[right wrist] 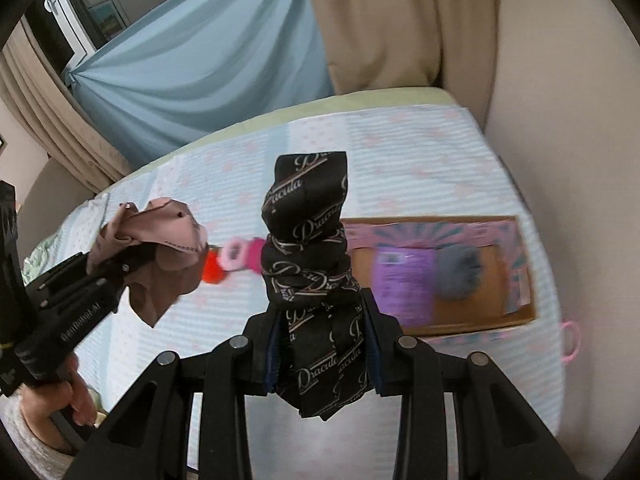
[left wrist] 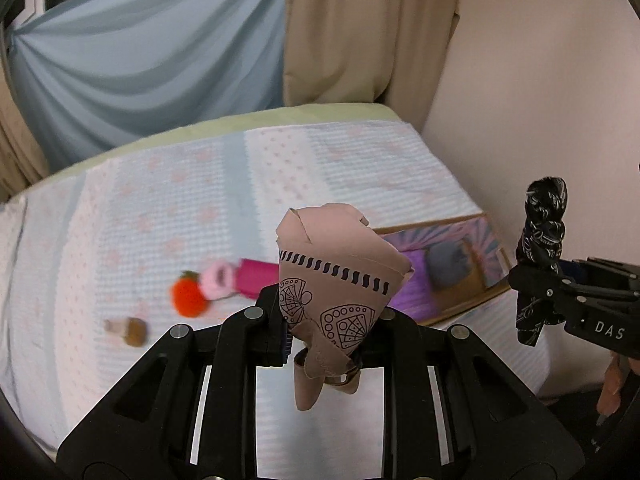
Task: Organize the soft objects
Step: 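Carry the beige cloth and black scrunchie with both tools into the box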
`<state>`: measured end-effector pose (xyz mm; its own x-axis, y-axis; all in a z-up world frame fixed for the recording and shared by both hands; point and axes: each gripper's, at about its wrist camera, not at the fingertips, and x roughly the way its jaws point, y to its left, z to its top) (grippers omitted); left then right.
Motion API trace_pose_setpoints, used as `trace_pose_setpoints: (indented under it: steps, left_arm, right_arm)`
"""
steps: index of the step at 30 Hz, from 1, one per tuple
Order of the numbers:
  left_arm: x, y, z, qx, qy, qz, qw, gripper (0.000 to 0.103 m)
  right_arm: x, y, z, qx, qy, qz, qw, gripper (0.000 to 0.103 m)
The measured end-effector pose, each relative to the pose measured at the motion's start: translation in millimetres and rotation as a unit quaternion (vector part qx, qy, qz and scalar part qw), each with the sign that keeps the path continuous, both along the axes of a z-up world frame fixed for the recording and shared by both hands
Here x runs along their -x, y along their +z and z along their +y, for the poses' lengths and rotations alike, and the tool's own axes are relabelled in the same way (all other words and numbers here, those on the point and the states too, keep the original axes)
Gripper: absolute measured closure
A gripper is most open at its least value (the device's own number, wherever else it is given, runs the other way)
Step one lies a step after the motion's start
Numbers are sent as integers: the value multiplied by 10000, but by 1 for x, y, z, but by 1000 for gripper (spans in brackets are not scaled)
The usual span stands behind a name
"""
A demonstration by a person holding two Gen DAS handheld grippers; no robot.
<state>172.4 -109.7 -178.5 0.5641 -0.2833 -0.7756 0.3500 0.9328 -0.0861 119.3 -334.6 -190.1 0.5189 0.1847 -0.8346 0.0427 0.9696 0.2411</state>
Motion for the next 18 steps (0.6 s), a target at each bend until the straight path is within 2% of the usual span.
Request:
trace_pose_setpoints:
  steps: [9,18]
  left_arm:
    - [-5,-23,-108,18,-122,350,9993,85]
    - [-28,-80,-165,-171,-283,785,9964,85]
  right_arm:
    - [-8,-15,-115,66,-349,255,9990,71]
    - [-29,-68,-166,-108,-687,698,9951,71]
